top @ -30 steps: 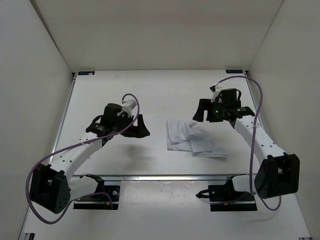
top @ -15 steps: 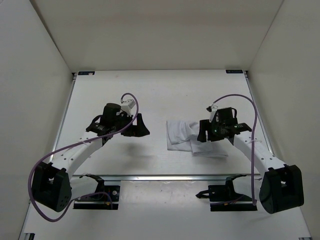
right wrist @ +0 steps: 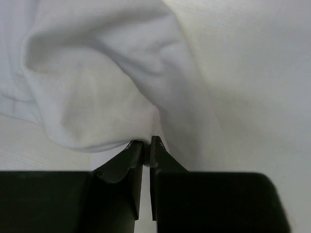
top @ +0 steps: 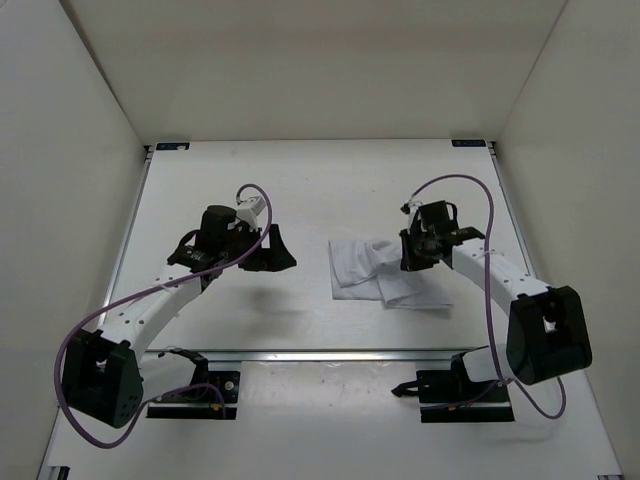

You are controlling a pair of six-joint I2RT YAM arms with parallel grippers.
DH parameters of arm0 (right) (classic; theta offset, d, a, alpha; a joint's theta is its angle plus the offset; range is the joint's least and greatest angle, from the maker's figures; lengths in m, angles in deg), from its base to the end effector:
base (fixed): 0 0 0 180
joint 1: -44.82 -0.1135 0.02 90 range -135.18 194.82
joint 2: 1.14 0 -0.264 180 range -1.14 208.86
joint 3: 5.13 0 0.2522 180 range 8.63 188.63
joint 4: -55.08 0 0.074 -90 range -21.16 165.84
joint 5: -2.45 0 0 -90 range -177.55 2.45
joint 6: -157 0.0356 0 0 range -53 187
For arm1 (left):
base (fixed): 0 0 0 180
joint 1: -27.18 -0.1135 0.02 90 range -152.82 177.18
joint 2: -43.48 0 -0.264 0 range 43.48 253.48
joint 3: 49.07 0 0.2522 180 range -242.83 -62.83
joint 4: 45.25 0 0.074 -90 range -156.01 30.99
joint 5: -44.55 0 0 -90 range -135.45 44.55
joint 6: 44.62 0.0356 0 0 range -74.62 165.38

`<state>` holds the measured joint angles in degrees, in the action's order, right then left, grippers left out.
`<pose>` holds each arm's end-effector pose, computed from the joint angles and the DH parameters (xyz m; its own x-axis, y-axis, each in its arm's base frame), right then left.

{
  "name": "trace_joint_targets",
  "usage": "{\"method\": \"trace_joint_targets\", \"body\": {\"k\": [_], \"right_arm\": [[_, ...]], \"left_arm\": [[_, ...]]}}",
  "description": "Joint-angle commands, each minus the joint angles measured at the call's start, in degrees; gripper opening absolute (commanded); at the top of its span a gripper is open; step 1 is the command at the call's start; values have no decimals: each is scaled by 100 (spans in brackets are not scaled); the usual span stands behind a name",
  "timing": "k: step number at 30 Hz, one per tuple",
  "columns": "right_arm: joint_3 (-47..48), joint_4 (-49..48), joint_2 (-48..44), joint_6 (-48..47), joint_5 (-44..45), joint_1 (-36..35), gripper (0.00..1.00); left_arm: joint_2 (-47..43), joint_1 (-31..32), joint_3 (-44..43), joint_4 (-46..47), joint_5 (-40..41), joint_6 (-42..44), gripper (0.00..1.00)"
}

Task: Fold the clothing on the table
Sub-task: Flatten the skirt out

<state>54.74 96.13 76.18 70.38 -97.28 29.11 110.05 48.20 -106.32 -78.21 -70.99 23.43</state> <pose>0.2483 0.0761 0.2024 -0.8401 -0.1759 -0.5131 -0.3029 0.9369 0.1747 0.2208 -0.1013 0.2435 -0.8147 -0.0482 -0.5778 0.3416 0.7653 -0.5456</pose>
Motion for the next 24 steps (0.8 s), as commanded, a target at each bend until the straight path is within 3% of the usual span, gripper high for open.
{"method": "trace_joint_targets", "body": {"k": [1, 2, 8, 10, 12, 14, 19, 24], "right_arm": [[1361, -23, 221, -144, -106, -160, 0], [1636, 56, 361, -170, -160, -231, 0], [5782, 1241, 1635, -223, -1056, -1135, 0], [7923, 1735, 2268, -5, -1285, -1531, 0], [8475, 1579, 2340, 232, -1504, -1638, 0], [8163, 983, 1921, 522, -1977, -1594, 0], [5131, -345, 612, 840, -1742, -954, 0], [2330, -312, 126, 700, -1568, -469, 0]], "left_arm": [[-240, -97, 68, 127, -127, 16, 99], [-241, -115, 59, 136, -127, 68, 99], [-346, -264, 42, 372, -110, -63, 99], [-486, -457, 24, 461, 101, -151, 99], [-609, -554, -19, 392, 233, -107, 98], [-627, -555, -256, 207, 400, -20, 99], [-872, -704, -433, 66, 506, -116, 99], [-1347, -739, -188, 13, 629, -213, 99]]}}
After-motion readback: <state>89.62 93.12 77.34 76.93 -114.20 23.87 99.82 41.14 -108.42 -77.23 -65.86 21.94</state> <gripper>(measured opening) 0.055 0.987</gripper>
